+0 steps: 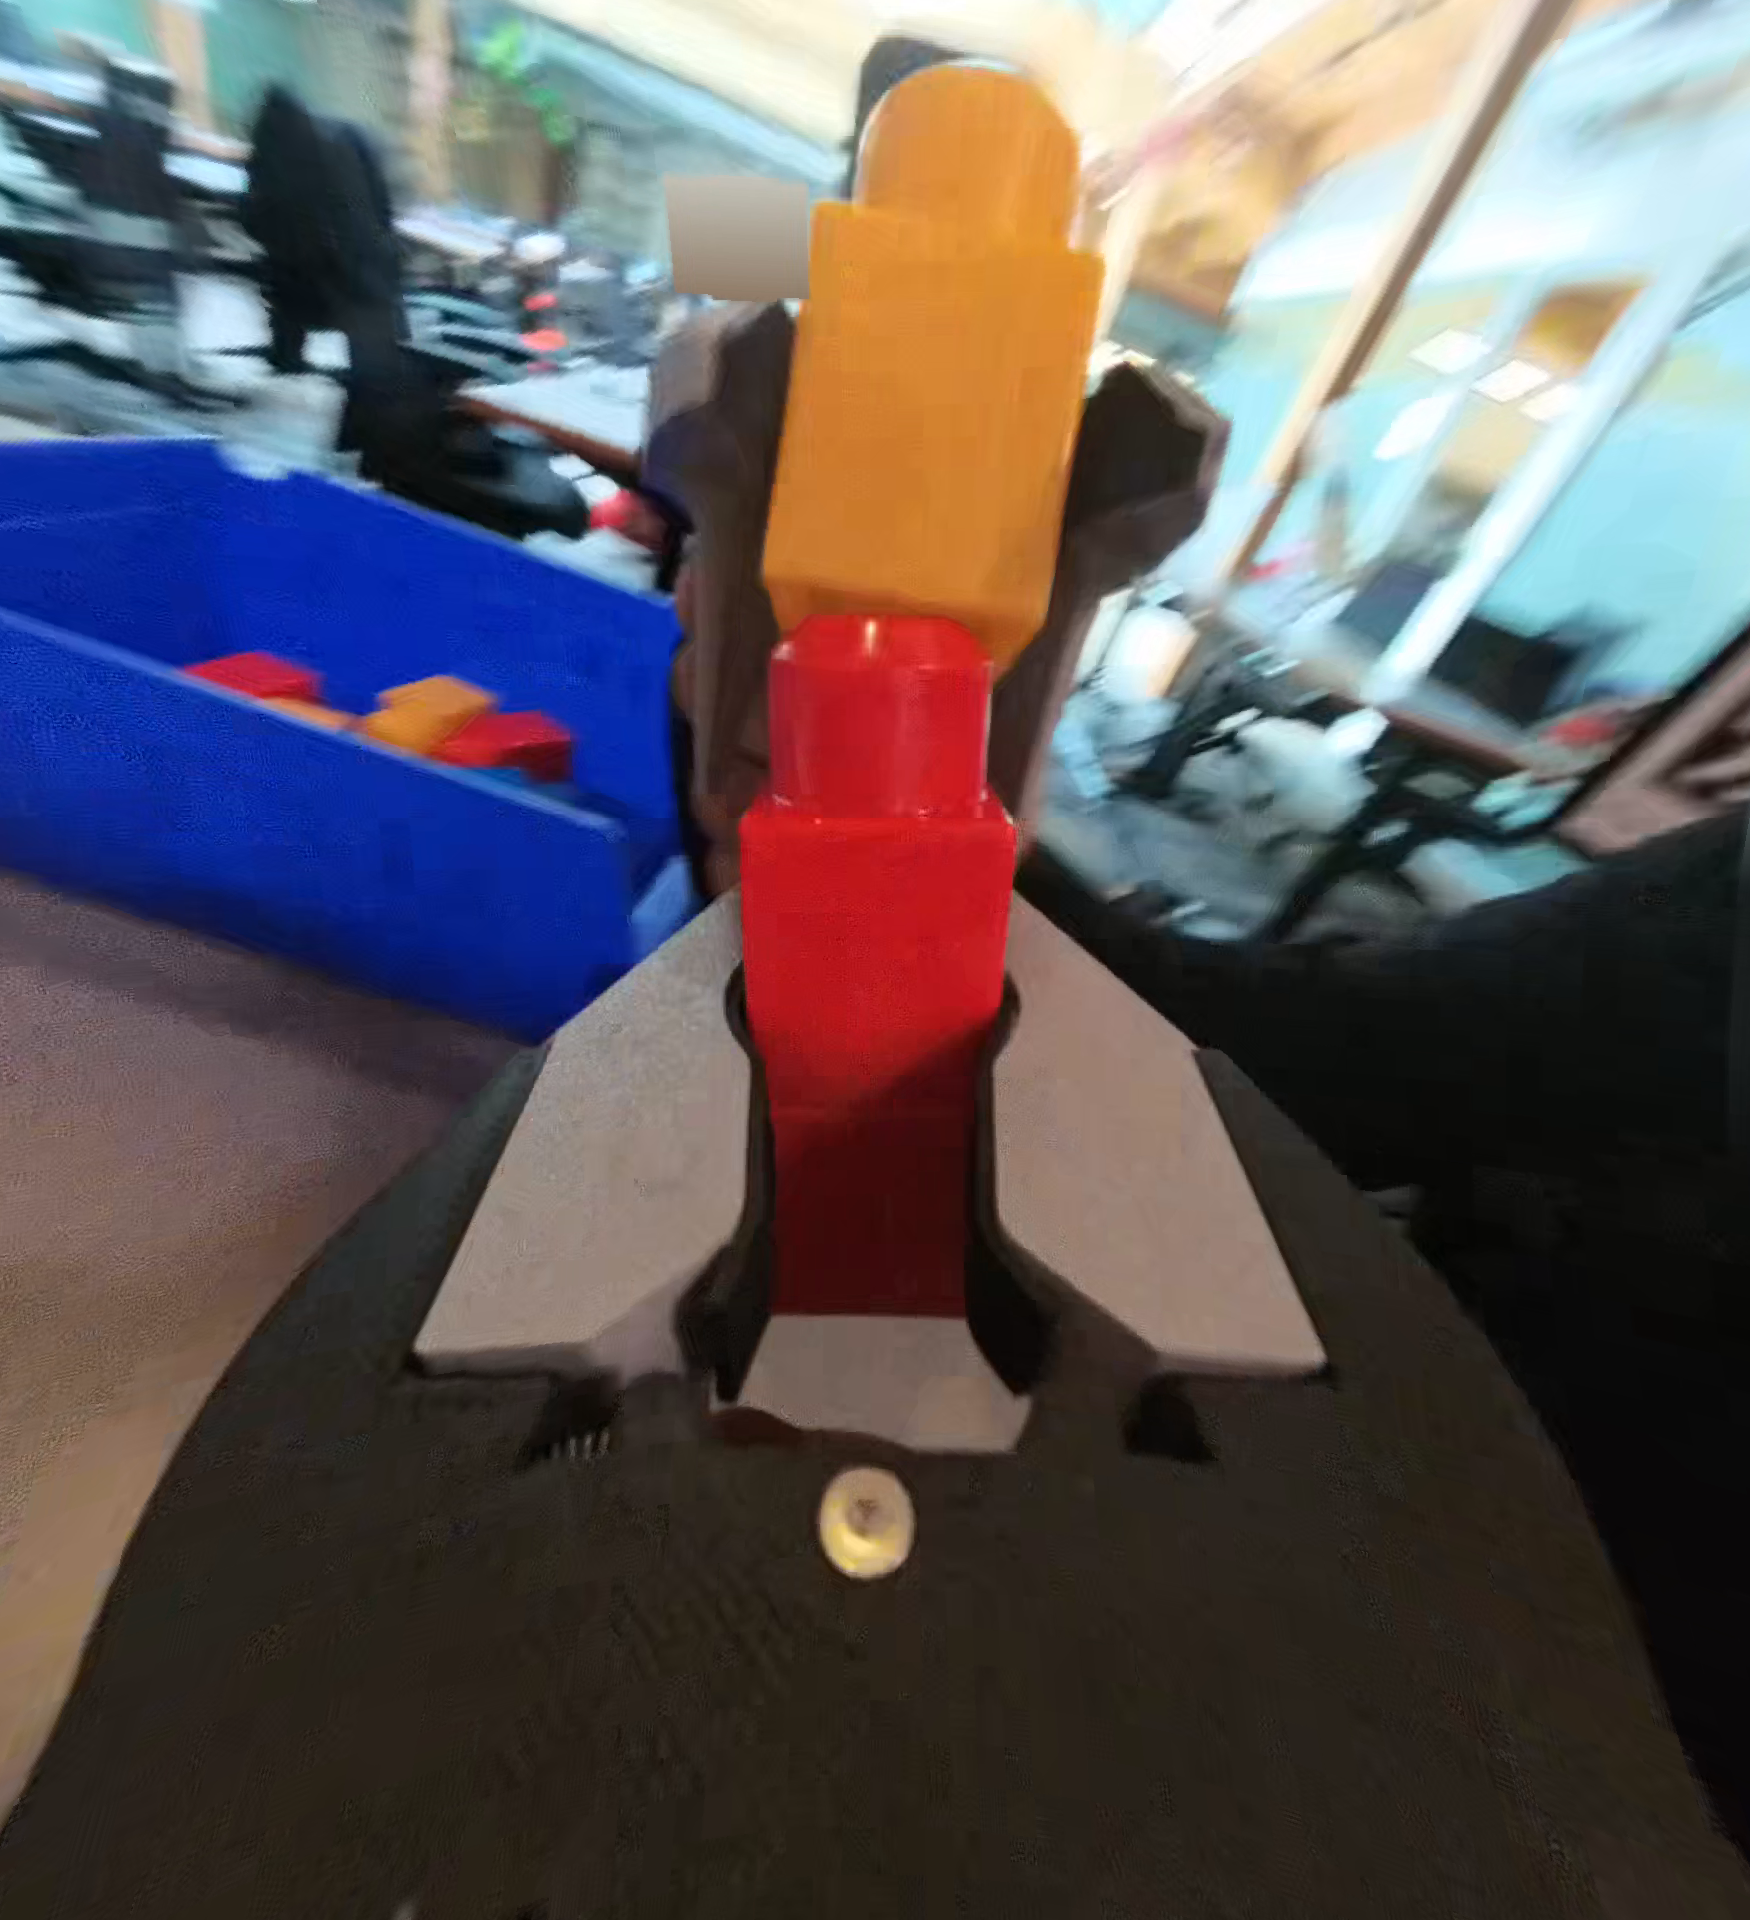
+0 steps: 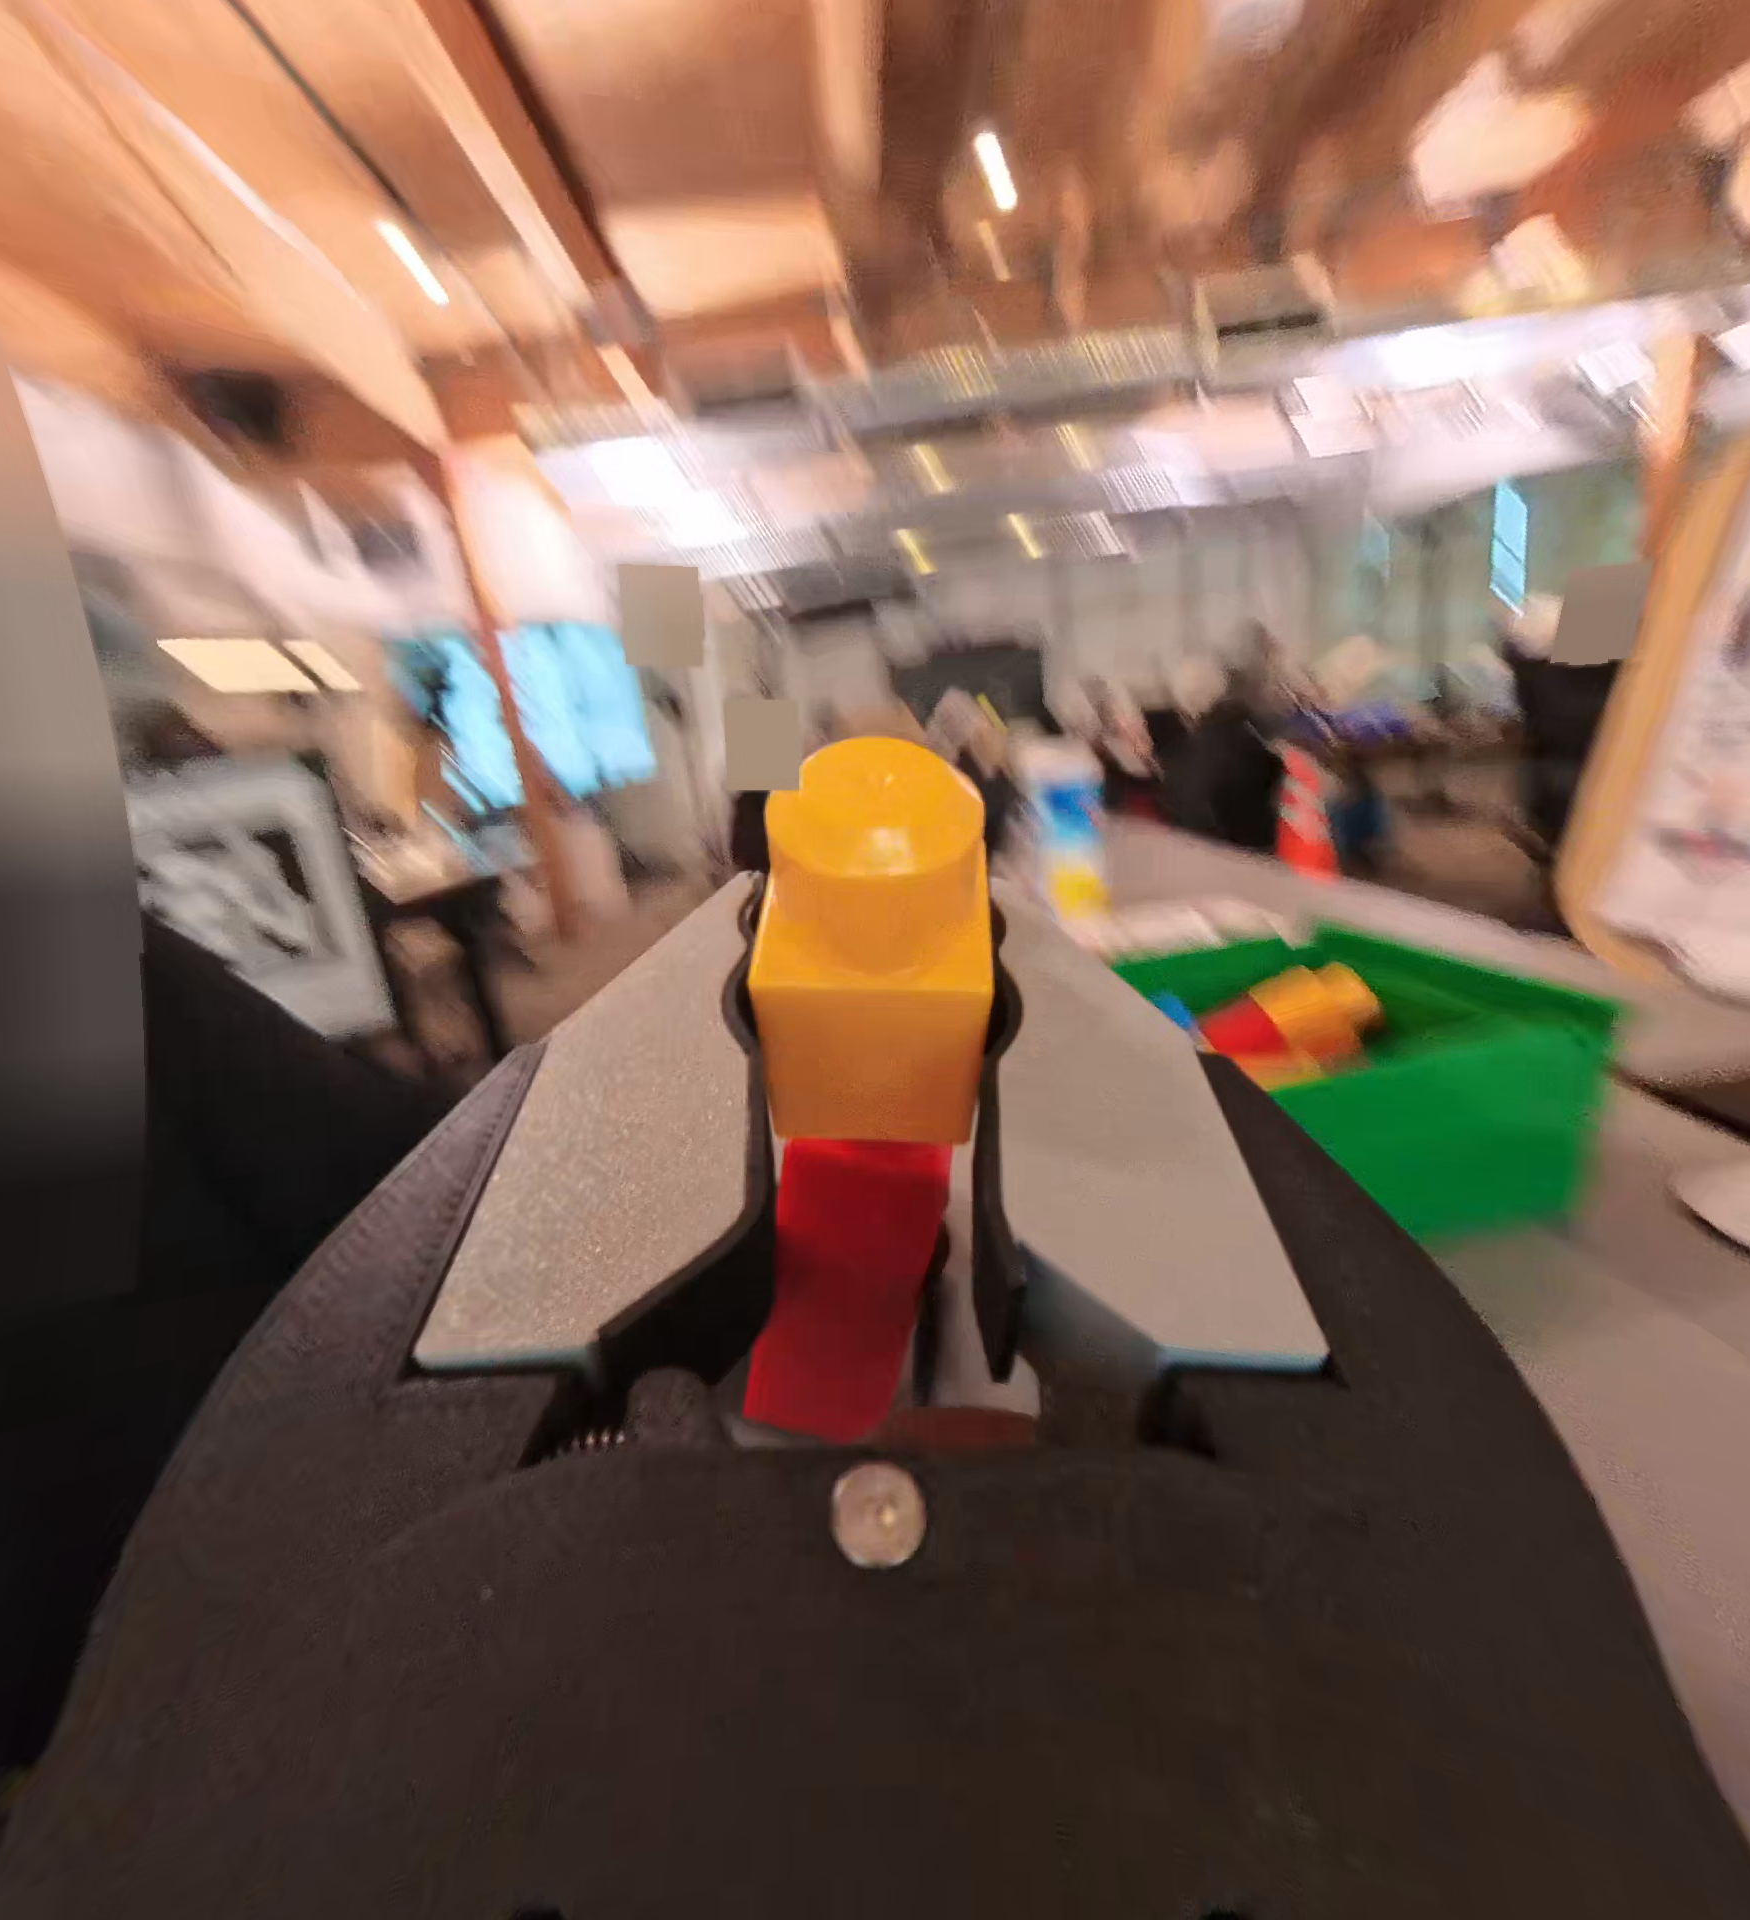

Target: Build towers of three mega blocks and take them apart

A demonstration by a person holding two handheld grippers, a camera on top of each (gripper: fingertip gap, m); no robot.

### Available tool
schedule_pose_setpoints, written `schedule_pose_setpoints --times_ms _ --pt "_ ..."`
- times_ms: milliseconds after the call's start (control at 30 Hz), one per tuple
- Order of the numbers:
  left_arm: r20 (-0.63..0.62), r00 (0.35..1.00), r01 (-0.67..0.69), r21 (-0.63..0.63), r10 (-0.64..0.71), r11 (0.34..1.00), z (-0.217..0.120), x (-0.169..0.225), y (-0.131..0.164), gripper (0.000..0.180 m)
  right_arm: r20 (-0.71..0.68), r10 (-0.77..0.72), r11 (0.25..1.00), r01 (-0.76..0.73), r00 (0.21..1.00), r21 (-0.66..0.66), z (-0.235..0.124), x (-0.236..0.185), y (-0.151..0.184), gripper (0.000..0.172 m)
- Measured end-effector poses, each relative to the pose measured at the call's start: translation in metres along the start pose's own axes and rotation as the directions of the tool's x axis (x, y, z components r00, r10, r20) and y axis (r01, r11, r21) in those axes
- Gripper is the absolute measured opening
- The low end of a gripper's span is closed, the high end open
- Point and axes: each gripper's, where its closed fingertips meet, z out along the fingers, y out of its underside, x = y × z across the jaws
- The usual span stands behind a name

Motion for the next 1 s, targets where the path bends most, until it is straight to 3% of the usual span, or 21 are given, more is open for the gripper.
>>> schedule_pose_setpoints --times_ms 33,67,133,167,200,267,300,333,433,533,600,667,733,833,867,900,1000 --pt "-0.143 0.987 0.086 0.05 -0.078 0.995 -0.004 0.017 -0.009 0.036 0.076 0.051 0.989 -0.06 0.996 0.133 -0.014 -0.007 -0.025 0.037" --pt "-0.199 0.973 0.136 0.073 -0.119 0.988 -0.008 0.022 -0.014 0.036 0.044 0.08 0.975 -0.087 0.996 0.206 -0.029 0.003 -0.041 0.037" --pt "-0.063 0.994 0.089 0.071 -0.084 0.994 -0.009 0.0 -0.01 0.036 -0.34 0.031 0.987 0.024 0.94 0.157 -0.064 0.058 -0.044 0.037" --pt "0.003 0.999 0.052 0.045 -0.052 0.998 -0.009 -0.009 -0.006 0.036 -0.533 -0.044 0.995 0.085 0.845 0.053 -0.088 0.083 -0.041 0.037" --pt "0.044 0.998 0.032 0.032 -0.034 0.999 -0.009 -0.015 -0.003 0.036 -0.701 -0.146 0.989 0.124 0.698 -0.082 -0.117 0.106 -0.036 0.037" --pt "0.101 0.995 0.006 0.009 -0.007 1.0 -0.007 -0.022 0.0 0.036 -0.864 -0.332 0.941 0.074 0.378 -0.329 -0.176 0.138 -0.025 0.037" --pt "0.12 0.993 -0.007 -0.004 0.007 1.0 -0.006 -0.024 0.002 0.036 -0.868 -0.389 0.911 -0.009 0.308 -0.412 -0.193 0.146 -0.012 0.037" --pt "0.148 0.989 -0.024 -0.018 0.026 1.0 -0.006 -0.028 0.004 0.036 -0.857 -0.417 0.878 -0.11 0.301 -0.466 -0.202 0.153 0.008 0.038" --pt "0.203 0.978 -0.046 -0.043 0.054 0.998 -0.006 -0.037 0.008 0.036 -0.83 -0.446 0.779 -0.312 0.335 -0.544 -0.21 0.161 0.053 0.049" --pt "0.214 0.976 -0.037 -0.043 0.045 0.998 -0.007 -0.04 0.009 0.036 -0.794 -0.464 0.784 -0.236 0.392 -0.575 -0.186 0.156 0.049 0.056" --pt "0.212 0.976 -0.037 -0.035 0.044 0.999 -0.007 -0.039 0.007 0.036 -0.702 -0.379 0.851 -0.07 0.603 -0.52 -0.131 0.131 0.038 0.053" --pt "0.195 0.98 -0.031 -0.032 0.037 0.999 -0.005 -0.036 0.007 0.037 -0.509 -0.241 0.925 0.036 0.826 -0.378 -0.074 0.087 0.027 0.05" --pt "0.187 0.982 -0.033 -0.039 0.039 0.999 -0.003 -0.034 0.009 0.037 -0.348 -0.128 0.961 0.03 0.929 -0.275 -0.043 0.054 0.023 0.052" --pt "0.181 0.982 -0.035 -0.053 0.044 0.998 0.0 -0.032 0.012 0.037 -0.19 0.028 0.958 -0.081 0.981 -0.274 -0.015 0.029 0.04 0.055" --pt "0.175 0.984 -0.035 -0.057 0.045 0.998 0.001 -0.031 0.013 0.036 -0.159 0.055 0.947 -0.101 0.986 -0.304 -0.01 0.024 0.05 0.048" --pt "0.172 0.984 -0.038 -0.061 0.048 0.997 0.002 -0.03 0.013 0.037 -0.133 0.057 0.934 -0.1 0.99 -0.344 -0.006 0.02 0.059 0.028" --pt "0.198 0.977 -0.068 -0.078 0.082 0.995 0.002 -0.033 0.015 0.038 -0.133 -0.003 0.929 -0.047 0.991 -0.368 -0.004 0.019 0.06 0.027"
